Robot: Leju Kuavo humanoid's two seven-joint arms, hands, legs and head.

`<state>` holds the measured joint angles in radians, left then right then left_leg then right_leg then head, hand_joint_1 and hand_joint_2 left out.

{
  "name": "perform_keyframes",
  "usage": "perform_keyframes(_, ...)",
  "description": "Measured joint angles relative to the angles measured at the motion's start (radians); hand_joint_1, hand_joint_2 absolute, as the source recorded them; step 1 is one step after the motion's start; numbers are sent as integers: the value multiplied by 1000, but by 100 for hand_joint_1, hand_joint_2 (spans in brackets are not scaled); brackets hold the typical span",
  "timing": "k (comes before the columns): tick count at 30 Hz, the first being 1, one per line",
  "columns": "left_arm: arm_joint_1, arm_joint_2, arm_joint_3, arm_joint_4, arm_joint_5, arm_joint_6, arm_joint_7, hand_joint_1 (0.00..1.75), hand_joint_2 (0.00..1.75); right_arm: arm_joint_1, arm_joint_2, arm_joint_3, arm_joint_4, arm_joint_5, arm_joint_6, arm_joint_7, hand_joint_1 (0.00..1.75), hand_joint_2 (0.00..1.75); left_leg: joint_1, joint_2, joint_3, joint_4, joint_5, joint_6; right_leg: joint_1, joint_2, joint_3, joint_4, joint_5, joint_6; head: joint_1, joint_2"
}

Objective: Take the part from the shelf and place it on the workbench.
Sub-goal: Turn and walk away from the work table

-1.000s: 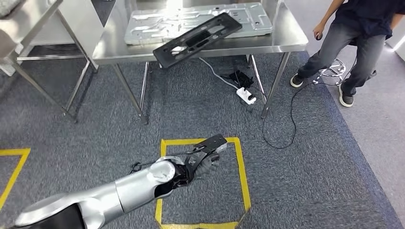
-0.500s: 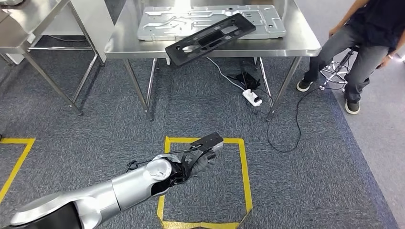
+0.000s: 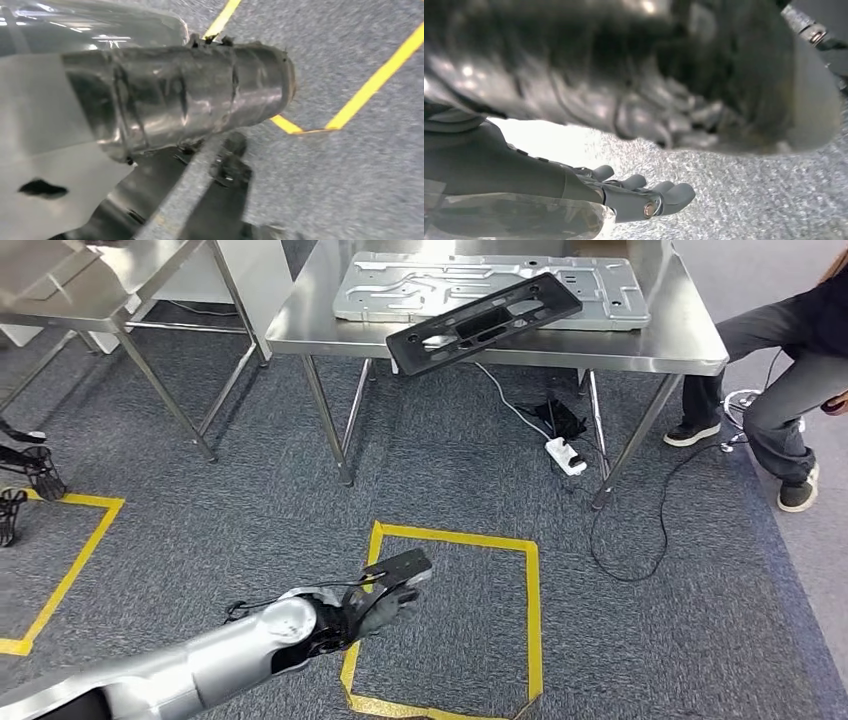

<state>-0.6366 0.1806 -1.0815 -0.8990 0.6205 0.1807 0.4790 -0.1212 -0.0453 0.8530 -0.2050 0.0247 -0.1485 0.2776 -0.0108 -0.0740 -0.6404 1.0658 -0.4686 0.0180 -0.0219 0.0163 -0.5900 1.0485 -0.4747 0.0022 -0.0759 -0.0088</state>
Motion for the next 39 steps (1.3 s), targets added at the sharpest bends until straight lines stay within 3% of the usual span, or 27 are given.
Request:
perform_keyframes(2,14,46,0,-39,-18,-38,1,0,0,9,-2,0,1,-18,-13,-3,0,0,2,46,-48,102,-56,-11,2,-20,0,-3,2,-8,-5,0)
perform_keyframes(4,35,89,1,-79,-35,-75,1,0,0,20,-4,0,2,-38,-18,-3,0,0,6,59,-102,214,-100,-18,5,-42,-1,-4,1,-11,-6,0)
perform_keyframes(5,47,109,1,-96,-43,-91,1,0,0,24,-5,0,3,-46,-19,-3,0,0,6,61,-111,234,-100,-19,5,-54,-1,-4,0,-13,-6,0)
perform_keyframes(7,66,150,1,-133,-60,-125,1,0,0,27,-7,0,4,-60,-23,-3,0,0,6,70,-72,167,-56,-15,7,-75,-1,-4,0,-13,-6,0)
perform_keyframes(9,93,187,4,-171,-114,-140,-6,0,0,26,-6,0,5,-85,-42,-6,0,0,-2,116,6,29,-12,-6,8,-93,3,-5,-3,-11,-5,0)
perform_keyframes(11,176,181,7,-165,-249,-106,-55,0,0,27,2,-3,5,-131,-84,-19,0,0,-19,148,51,-51,-6,4,2,-106,14,-9,-7,-1,-2,0)
perform_keyframes(12,243,156,1,-121,-318,-82,-117,0,0,29,11,-6,5,-153,-106,-26,0,0,-28,143,59,-61,-8,8,-4,-111,22,-14,-11,5,-2,0)
perform_keyframes(14,379,97,-20,12,-386,-56,-330,0,0,30,32,-12,4,-177,-131,-35,0,0,-33,131,80,-79,-2,20,-12,-107,34,-16,-20,19,-4,0)
perform_keyframes(16,467,50,-35,126,-393,-60,-558,0,0,32,46,-17,3,-184,-138,-38,0,0,-27,115,87,-89,8,31,-11,-70,17,29,-57,26,-4,0)
perform_keyframes(17,484,31,-37,169,-393,-67,-626,0,0,35,48,-21,3,-186,-139,-38,0,0,-25,101,83,-89,11,36,-9,-48,-8,82,-89,26,-4,0)
perform_keyframes(19,487,-3,-43,245,-392,-77,-652,0,0,39,51,-31,4,-190,-140,-39,0,0,-23,65,76,-87,15,46,-5,-26,-69,209,-145,27,-3,0)
perform_keyframes(20,489,-15,-48,278,-393,-81,-638,0,0,40,51,-35,4,-193,-140,-39,0,0,-22,47,75,-85,15,46,-4,-22,-89,247,-150,28,-3,0)
perform_keyframes(21,494,-24,-54,304,-395,-83,-622,0,0,40,51,-37,4,-196,-140,-39,0,0,-22,32,75,-83,13,45,-3,-21,-92,247,-137,28,-3,0)
perform_keyframes(22,499,-30,-60,327,-400,-85,-611,0,0,40,51,-40,5,-200,-140,-39,0,0,-21,17,75,-78,11,43,-3,-18,-76,208,-106,28,-3,0)
perform_keyframes(23,504,-37,-64,345,-407,-86,-603,0,0,40,51,-42,5,-204,-140,-39,0,0,-19,3,75,-71,7,41,-4,-9,-48,143,-67,27,-3,0)
perform_keyframes(24,509,-45,-68,361,-414,-86,-598,0,0,40,51,-45,6,-208,-140,-39,0,0,-17,-9,72,-65,3,38,-5,16,-20,81,-42,25,-3,0)
perform_keyframes(25,510,-54,-71,376,-423,-85,-593,0,0,40,51,-48,6,-211,-140,-39,0,0,-16,-21,66,-55,-1,34,-7,41,2,30,-25,23,-3,0)
perform_keyframes(27,509,-74,-81,400,-442,-79,-586,0,0,39,55,-53,7,-215,-143,-39,0,0,-8,-41,52,-43,-4,24,-4,73,16,-1,-25,19,-4,0)
perform_keyframes(29,509,-94,-99,424,-460,-65,-572,0,0,39,60,-57,7,-217,-146,-41,0,0,-1,-58,45,-41,-3,11,0,52,21,-10,-20,9,-4,0)
perform_keyframes(30,510,-106,-108,434,-467,-56,-562,0,0,38,63,-58,7,-217,-148,-43,0,0,-1,-46,42,-36,-8,6,1,40,27,-17,-18,3,-6,0)
perform_keyframes(31,510,-119,-116,444,-473,-48,-552,0,0,38,65,-58,7,-217,-150,-47,0,0,-2,-24,31,-15,-21,0,0,25,32,-25,-15,-4,-9,0)
perform_keyframes(33,504,-144,-128,461,-482,-37,-538,0,0,39,67,-59,8,-217,-155,-55,0,0,-1,33,-17,83,-73,-10,1,-5,38,-33,-14,-11,-16,0)
perform_keyframes(35,497,-161,-137,477,-486,-33,-534,0,0,40,67,-59,9,-217,-157,-58,0,0,7,53,-73,193,-114,-18,4,-38,40,-33,-17,-14,-17,0)
perform_keyframes(36,495,-168,-139,484,-486,-33,-534,0,0,40,67,-60,9,-216,-157,-58,0,0,11,56,-81,210,-111,-21,5,-53,41,-33,-20,-14,-17,0)
perform_keyframes(37,495,-172,-140,490,-485,-33,-534,0,0,40,68,-60,9,-216,-155,-58,0,0,14,60,-70,191,-92,-23,5,-66,42,-33,-22,-13,-17,0)
perform_keyframes(39,495,-179,-142,501,-479,-33,-532,0,0,39,68,-60,10,-211,-149,-58,0,0,17,88,-7,75,-31,-25,5,-87,49,-33,-27,-9,-17,0)
